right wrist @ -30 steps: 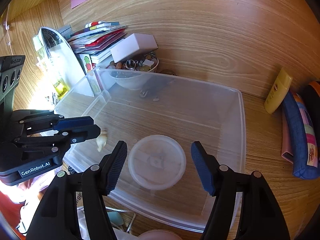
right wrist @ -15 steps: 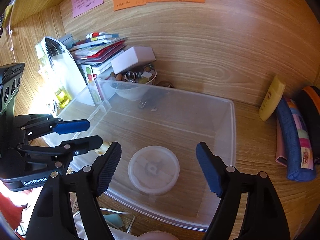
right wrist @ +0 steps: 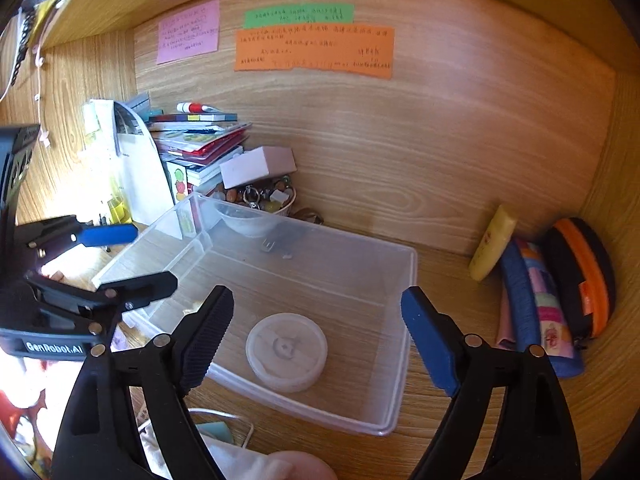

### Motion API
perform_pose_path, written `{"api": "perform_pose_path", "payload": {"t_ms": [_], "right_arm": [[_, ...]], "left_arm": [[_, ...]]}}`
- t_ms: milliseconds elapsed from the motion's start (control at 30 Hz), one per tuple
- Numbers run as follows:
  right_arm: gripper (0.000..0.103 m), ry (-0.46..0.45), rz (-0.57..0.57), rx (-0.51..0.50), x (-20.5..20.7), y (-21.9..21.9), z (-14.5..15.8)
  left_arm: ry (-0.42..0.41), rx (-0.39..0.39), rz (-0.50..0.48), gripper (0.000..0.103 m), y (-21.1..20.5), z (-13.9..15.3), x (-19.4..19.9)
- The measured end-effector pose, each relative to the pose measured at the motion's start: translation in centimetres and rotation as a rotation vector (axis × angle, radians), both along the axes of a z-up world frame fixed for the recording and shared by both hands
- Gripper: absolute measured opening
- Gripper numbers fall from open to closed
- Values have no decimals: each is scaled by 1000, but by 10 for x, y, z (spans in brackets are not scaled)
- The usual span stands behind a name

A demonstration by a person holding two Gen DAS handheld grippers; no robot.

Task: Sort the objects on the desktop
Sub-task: 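Move both grippers back toward the pink rope bag and pink container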

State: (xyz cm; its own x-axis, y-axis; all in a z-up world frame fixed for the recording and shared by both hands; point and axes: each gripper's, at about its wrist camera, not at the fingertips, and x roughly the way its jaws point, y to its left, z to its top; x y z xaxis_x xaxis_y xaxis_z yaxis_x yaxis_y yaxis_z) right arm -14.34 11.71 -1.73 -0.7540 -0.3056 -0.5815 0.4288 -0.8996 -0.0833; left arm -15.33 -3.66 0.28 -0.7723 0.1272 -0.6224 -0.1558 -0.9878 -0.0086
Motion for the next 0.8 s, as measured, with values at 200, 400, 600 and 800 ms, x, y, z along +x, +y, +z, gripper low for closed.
{"api": "perform_pose_path", "payload": {"t_ms": [200,400,600,800], "right_arm": [[84,-1,12,-6,24,2,3],[84,-32,1,-36,46,12,-1],[84,-19,-44,-23,69,20,-4],[84,-41,-93,-12,83,33,-10]], "left_arm": [[64,-23,34,95,-6,11,25],[95,-19,54,98,-17,15,52],[111,-19,71,100,-27,15,79],[104,-14,98,100,-40,11,99]]}}
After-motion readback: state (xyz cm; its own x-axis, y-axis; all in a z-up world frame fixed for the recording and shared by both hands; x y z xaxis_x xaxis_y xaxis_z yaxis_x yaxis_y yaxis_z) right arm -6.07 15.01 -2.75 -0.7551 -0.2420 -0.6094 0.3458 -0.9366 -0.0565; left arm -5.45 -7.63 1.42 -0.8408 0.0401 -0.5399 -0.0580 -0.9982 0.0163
